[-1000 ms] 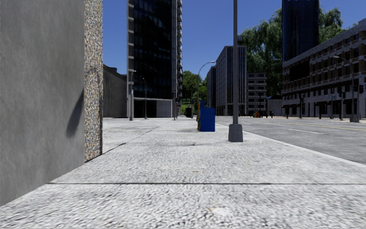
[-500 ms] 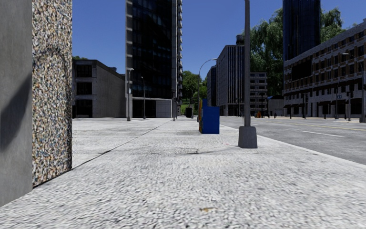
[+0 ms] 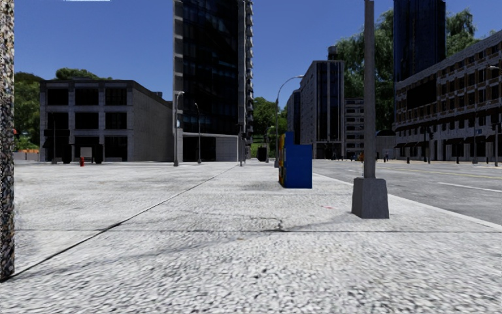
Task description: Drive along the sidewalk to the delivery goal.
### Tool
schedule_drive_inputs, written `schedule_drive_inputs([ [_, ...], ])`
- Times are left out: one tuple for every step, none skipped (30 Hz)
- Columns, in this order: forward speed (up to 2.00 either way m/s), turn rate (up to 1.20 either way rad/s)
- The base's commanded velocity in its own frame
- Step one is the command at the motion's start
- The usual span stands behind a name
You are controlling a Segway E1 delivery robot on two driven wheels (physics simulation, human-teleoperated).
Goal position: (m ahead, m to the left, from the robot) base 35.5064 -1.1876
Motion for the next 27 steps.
schedule_drive_inputs([
  [2.00, 0.36],
  [2.00, 0.36],
  [2.00, 0.37],
  [2.00, 0.37],
  [2.00, 0.37],
  [2.00, 0.37],
  [2.00, 0.37],
  [2.00, 0.37],
  [2.00, 0.37],
  [2.00, 0.37],
  [2.00, 0.37],
  [2.00, 0.37],
  [2.00, 0.37],
  [2.00, 0.37],
  [2.00, 0.37],
  [2.00, 0.37],
  [2.00, 0.39],
  [2.00, 0.49],
  [2.00, 0.52],
  [2.00, 0.52],
  [2.00, 0.43],
  [2.00, 0.22],
  [2.00, 0.00],
  [2.00, 0.00],
  [2.00, 0.00],
  [2.00, 0.00],
  [2.00, 0.00],
])
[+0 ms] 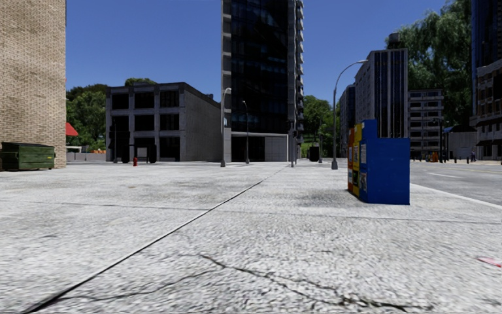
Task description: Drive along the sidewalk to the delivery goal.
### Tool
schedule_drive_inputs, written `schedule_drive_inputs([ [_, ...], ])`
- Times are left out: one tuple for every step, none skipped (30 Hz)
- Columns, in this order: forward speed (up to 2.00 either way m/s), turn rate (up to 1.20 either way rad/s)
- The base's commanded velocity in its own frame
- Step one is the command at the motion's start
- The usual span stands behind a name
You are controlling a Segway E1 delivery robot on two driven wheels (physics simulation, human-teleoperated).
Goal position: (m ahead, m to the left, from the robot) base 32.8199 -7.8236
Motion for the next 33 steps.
schedule_drive_inputs([
  [2.00, 0.00],
  [2.00, 0.00],
  [2.00, 0.00],
  [2.00, 0.00],
  [2.00, 0.00],
  [2.00, 0.00],
  [2.00, 0.00],
  [2.00, 0.00],
  [2.00, 0.00],
  [2.00, 0.00],
  [2.00, 0.00],
  [2.00, 0.00],
  [2.00, 0.00],
  [2.00, 0.00],
  [2.00, 0.00],
  [2.00, 0.00],
  [2.00, 0.00],
  [2.00, 0.00],
  [2.00, 0.00],
  [2.00, 0.00],
  [2.00, 0.00],
  [2.00, 0.00],
  [2.00, 0.00],
  [2.00, 0.00],
  [2.00, 0.00],
  [2.00, 0.00],
  [2.00, 0.00],
  [2.00, 0.00],
  [2.00, 0.00],
  [2.00, 0.00],
  [2.00, 0.00],
  [2.00, 0.00],
  [2.00, 0.00],
])
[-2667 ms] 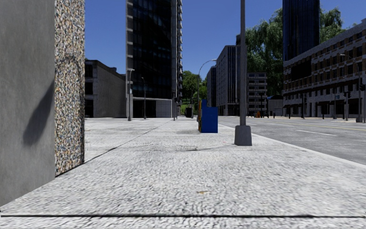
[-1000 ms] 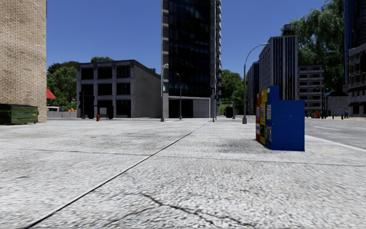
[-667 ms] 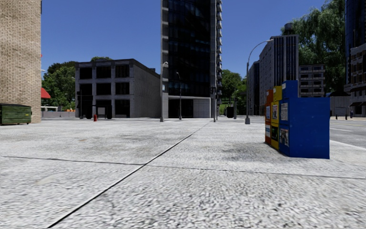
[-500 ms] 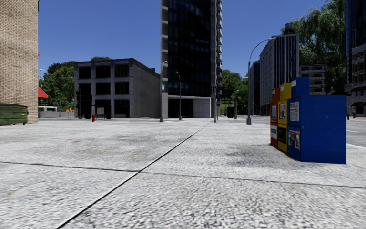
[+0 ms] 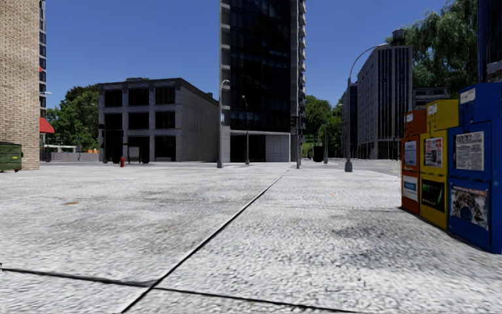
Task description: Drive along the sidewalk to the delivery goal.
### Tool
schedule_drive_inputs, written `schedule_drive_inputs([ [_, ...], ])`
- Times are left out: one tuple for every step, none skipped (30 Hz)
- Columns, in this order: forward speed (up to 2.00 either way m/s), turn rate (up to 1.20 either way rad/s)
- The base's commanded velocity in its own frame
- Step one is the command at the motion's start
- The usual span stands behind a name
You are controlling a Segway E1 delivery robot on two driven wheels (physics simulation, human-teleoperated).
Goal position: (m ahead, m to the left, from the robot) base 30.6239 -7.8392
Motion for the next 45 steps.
schedule_drive_inputs([
  [2.00, 0.00],
  [2.00, 0.00],
  [2.00, 0.00],
  [2.00, 0.00],
  [2.00, 0.00],
  [2.00, 0.00],
  [2.00, 0.00],
  [2.00, 0.00],
  [2.00, 0.00],
  [2.00, 0.00],
  [2.00, 0.00],
  [2.00, 0.00],
  [2.00, 0.00],
  [2.00, 0.00],
  [2.00, 0.00],
  [2.00, 0.00],
  [2.00, 0.00],
  [2.00, 0.00],
  [2.00, 0.00],
  [2.00, 0.00],
  [2.00, 0.00],
  [2.00, 0.00],
  [2.00, 0.00],
  [2.00, 0.00],
  [2.00, 0.00],
  [2.00, 0.00],
  [2.00, 0.00],
  [2.00, 0.00],
  [2.00, 0.00],
  [2.00, 0.00],
  [2.00, 0.00],
  [2.00, 0.00],
  [2.00, 0.00],
  [2.00, 0.00],
  [2.00, 0.00],
  [2.00, 0.00],
  [2.00, 0.00],
  [2.00, 0.00],
  [2.00, 0.00],
  [2.00, 0.00],
  [2.00, 0.00],
  [2.00, 0.00],
  [2.00, 0.00],
  [2.00, 0.00],
  [2.00, 0.00],
])
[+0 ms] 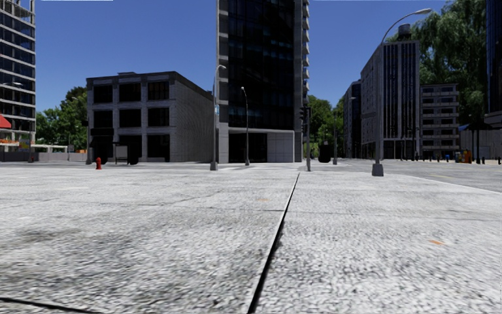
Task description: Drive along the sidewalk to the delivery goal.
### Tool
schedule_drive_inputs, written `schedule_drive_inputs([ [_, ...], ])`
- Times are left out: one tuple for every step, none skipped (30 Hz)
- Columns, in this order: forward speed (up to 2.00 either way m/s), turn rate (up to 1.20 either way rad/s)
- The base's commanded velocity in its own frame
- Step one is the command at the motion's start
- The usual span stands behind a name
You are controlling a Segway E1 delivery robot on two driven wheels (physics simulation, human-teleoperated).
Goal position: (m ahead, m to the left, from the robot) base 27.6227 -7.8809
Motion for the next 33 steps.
schedule_drive_inputs([
  [2.00, 0.00],
  [2.00, 0.00],
  [2.00, 0.00],
  [2.00, 0.00],
  [2.00, 0.00],
  [2.00, 0.00],
  [2.00, 0.00],
  [2.00, 0.00],
  [2.00, 0.00],
  [2.00, 0.00],
  [2.00, 0.00],
  [2.00, 0.00],
  [2.00, 0.00],
  [2.00, 0.00],
  [2.00, 0.00],
  [2.00, 0.00],
  [2.00, 0.00],
  [2.00, 0.00],
  [2.00, 0.00],
  [2.00, 0.00],
  [2.00, 0.00],
  [2.00, 0.00],
  [2.00, 0.00],
  [2.00, 0.00],
  [2.00, 0.00],
  [2.00, 0.00],
  [2.00, 0.00],
  [2.00, 0.00],
  [2.00, 0.00],
  [2.00, 0.00],
  [2.00, 0.00],
  [2.00, 0.00],
  [2.00, 0.00],
])
